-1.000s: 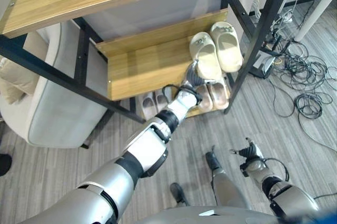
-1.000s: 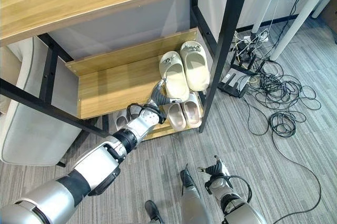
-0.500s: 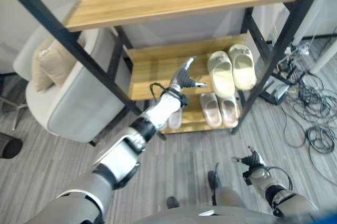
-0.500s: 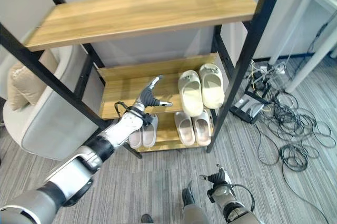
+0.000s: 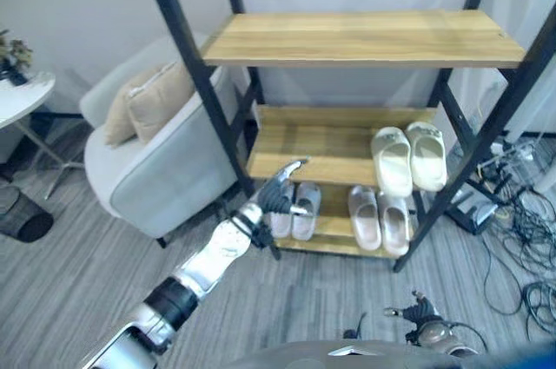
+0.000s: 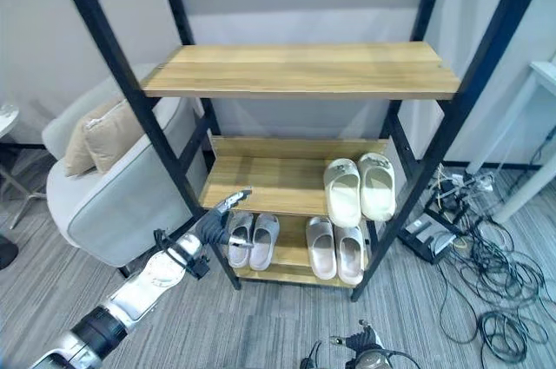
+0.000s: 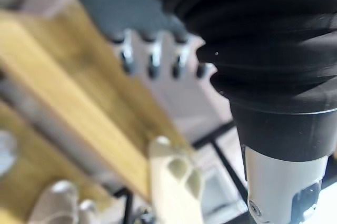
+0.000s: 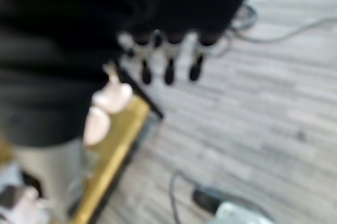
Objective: Arrange the slippers neatly on the shoe rack.
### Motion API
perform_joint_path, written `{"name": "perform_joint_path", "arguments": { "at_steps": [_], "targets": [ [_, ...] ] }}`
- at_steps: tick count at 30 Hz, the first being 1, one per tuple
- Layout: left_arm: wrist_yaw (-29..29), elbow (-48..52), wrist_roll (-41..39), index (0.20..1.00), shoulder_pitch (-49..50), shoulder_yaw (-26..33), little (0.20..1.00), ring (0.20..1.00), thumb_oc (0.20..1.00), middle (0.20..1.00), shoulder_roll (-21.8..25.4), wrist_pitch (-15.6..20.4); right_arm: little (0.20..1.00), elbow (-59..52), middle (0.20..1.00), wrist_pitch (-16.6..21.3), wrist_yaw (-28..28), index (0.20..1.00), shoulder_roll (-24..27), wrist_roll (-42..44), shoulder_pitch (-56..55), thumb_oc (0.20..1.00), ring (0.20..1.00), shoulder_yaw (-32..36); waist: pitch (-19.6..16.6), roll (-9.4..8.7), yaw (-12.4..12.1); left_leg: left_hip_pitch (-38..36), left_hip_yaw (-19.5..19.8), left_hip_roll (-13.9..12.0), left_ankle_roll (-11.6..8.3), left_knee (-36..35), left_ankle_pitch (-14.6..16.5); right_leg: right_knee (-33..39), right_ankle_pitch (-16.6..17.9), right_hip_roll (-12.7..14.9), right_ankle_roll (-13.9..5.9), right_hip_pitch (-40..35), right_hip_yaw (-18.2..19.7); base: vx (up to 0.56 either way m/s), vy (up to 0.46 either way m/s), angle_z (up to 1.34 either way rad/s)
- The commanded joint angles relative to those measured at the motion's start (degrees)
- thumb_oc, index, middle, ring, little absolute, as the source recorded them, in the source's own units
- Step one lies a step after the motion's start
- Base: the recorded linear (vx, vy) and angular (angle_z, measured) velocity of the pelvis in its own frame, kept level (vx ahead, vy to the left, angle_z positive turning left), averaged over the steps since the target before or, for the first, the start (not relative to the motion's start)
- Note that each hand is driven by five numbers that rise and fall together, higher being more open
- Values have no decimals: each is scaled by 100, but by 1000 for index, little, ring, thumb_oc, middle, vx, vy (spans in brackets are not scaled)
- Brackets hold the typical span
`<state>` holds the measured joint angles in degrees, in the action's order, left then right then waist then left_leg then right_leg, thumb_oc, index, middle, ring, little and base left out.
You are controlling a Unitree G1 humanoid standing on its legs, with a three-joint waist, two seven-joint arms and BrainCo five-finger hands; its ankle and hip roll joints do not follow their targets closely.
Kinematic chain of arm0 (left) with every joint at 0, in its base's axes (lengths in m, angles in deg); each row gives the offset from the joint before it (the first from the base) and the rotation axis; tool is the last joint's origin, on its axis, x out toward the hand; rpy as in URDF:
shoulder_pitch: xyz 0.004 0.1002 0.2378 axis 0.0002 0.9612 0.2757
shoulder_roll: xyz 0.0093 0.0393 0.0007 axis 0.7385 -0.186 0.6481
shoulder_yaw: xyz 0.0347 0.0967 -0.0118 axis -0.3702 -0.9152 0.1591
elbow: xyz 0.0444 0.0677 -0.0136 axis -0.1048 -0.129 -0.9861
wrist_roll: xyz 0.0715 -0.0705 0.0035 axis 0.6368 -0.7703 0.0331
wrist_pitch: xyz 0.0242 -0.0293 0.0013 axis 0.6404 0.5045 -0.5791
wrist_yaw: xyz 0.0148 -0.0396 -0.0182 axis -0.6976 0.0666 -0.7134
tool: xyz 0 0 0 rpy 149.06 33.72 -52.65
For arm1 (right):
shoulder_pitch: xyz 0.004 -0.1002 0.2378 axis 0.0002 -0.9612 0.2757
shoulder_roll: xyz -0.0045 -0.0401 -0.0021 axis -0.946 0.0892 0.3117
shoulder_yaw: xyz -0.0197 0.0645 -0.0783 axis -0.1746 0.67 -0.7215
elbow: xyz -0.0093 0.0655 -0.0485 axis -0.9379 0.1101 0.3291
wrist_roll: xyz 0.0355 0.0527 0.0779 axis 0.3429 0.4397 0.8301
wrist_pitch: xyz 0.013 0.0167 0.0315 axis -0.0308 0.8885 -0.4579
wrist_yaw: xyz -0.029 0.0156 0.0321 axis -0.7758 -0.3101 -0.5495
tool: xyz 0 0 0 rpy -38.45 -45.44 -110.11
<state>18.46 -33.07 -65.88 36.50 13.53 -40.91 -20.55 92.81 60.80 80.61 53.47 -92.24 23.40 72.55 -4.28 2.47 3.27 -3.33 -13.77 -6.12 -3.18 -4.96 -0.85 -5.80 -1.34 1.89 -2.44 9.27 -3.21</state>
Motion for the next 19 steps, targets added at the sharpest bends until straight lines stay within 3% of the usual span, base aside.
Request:
{"name": "perform_joint_path", "arguments": {
  "at_steps": [1,5,9,11,13,16,19],
  "targets": [
    [-225,98,-110,1000,-180,487,1000,1000,1000,1000,94,465,1000,172,1000,158,-47,1000,-147,-37,170,1000,1000,-38,-138,-315,23,259,280,-267,-348,-4,-34,1059,743,518,-876,-538,-473,-10,57,7],
    [-272,-254,35,1000,673,928,1000,1000,1000,1000,403,477,1000,110,1000,231,-138,1000,-185,153,-47,1000,1000,167,-132,-499,-106,157,334,-261,-310,-4,14,1051,731,500,-864,-680,-518,2,58,-6],
    [-116,-1182,143,1000,1254,1406,1000,1000,1000,1000,323,361,1000,62,1000,269,-219,1000,-159,389,-161,1000,1000,357,-128,-612,-161,71,357,-245,-284,-4,43,1044,720,494,-859,-777,-520,1,58,-1],
    [-9,-2059,42,1000,1388,1664,1000,1000,1000,1000,30,220,1000,48,1000,269,-231,1000,-127,536,-233,1000,1000,482,-118,-647,-178,52,366,-222,-262,-4,41,1035,729,504,-857,-782,-526,-14,97,3],
    [282,-4098,316,1000,1413,2372,1000,1000,1000,1000,-411,-85,1000,-39,1000,293,-424,1000,71,707,-556,1000,1000,770,-98,-731,-154,3,384,-148,-215,-4,66,1023,754,536,-851,-818,-528,-20,132,1],
    [380,-6064,600,1000,1044,2578,1000,1000,1000,1000,-640,-283,1000,156,1000,262,-525,1000,222,787,-517,1000,1000,901,-89,-743,-104,-15,376,-94,-190,-4,89,1009,766,567,-852,-806,-508,-22,78,0],
    [314,-6729,924,1000,991,2543,1000,1000,1000,1000,-699,-363,1000,316,1000,230,-622,1000,279,758,-511,1000,1000,892,-90,-720,-72,-45,355,-53,-167,-4,122,1004,771,594,-861,-811,-492,-16,68,0]
  ]
}}
